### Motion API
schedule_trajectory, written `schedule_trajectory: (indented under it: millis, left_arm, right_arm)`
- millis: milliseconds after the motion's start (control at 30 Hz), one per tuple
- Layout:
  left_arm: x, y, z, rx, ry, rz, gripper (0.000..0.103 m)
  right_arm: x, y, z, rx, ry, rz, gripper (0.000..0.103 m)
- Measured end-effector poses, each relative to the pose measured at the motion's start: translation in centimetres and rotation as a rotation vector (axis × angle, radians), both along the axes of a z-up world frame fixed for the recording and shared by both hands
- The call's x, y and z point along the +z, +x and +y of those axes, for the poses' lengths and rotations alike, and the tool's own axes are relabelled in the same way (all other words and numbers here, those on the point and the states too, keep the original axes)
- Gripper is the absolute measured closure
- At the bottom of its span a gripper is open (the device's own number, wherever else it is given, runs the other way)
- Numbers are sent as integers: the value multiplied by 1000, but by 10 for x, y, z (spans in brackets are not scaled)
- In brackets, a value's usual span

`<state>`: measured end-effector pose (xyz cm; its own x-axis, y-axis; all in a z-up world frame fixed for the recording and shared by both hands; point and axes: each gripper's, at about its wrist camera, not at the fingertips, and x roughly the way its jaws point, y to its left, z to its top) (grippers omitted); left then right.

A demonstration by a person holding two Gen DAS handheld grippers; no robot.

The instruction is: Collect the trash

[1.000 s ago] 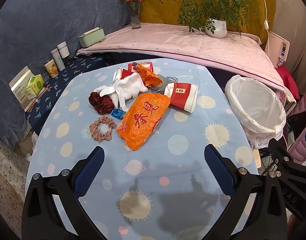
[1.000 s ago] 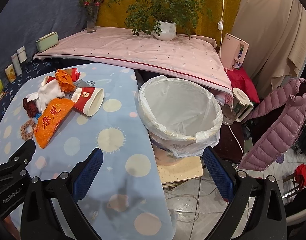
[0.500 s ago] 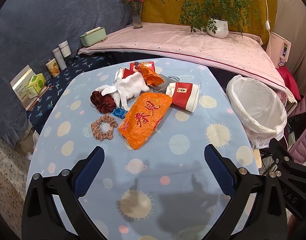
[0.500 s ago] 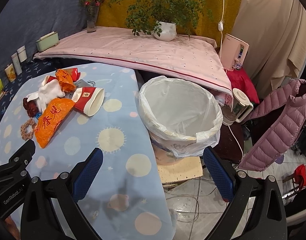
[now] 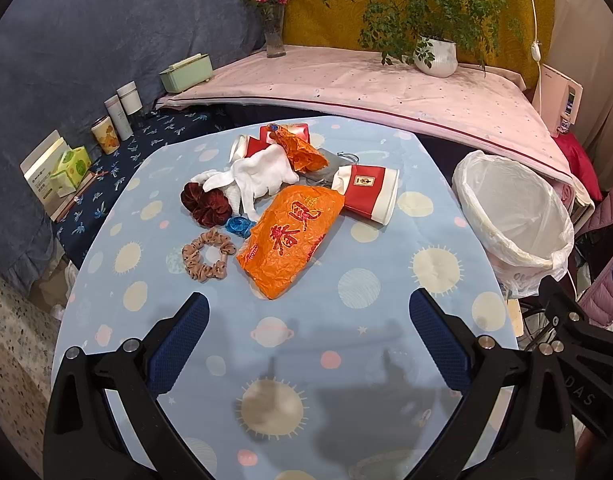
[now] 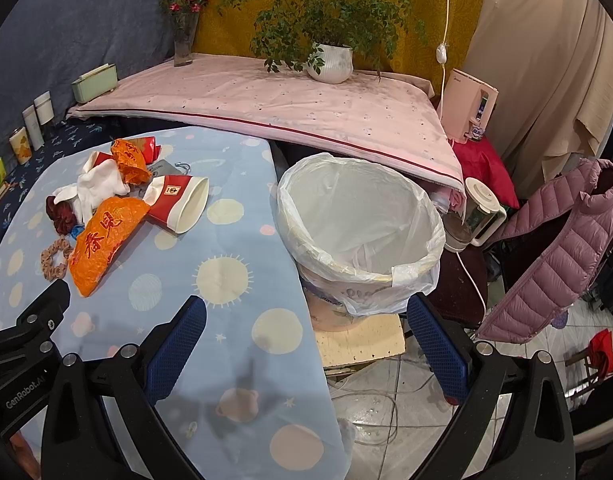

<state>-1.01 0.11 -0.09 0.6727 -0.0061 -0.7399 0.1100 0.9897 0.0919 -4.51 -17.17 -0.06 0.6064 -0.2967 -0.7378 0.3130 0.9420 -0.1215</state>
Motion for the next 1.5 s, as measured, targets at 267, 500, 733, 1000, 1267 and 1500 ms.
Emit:
schedule_trajectory:
  millis: [267, 500, 733, 1000, 1267, 1500]
  left_arm:
    - [4, 0, -3, -7, -1, -8, 7]
    - [5, 0, -5, -13, -2, -12, 7]
    - [6, 0, -7, -23, -6, -13, 7]
    - [7, 4, -8, -33, -9, -23, 7]
    - [7, 8, -9, -58, -23, -40, 7]
    - [-3, 22, 1, -57, -47, -20, 7]
  right_arm:
    - [1, 0, -1, 0, 0, -2, 7]
    - [5, 2, -3, -2, -3, -7, 7]
    - [6, 1, -4, -6, -6, -11, 7]
    - [6, 2, -7, -18, -3, -20, 7]
    - [5, 2, -10, -37, -1, -30, 7]
    - [-1, 10, -7, -42, 26, -35, 7]
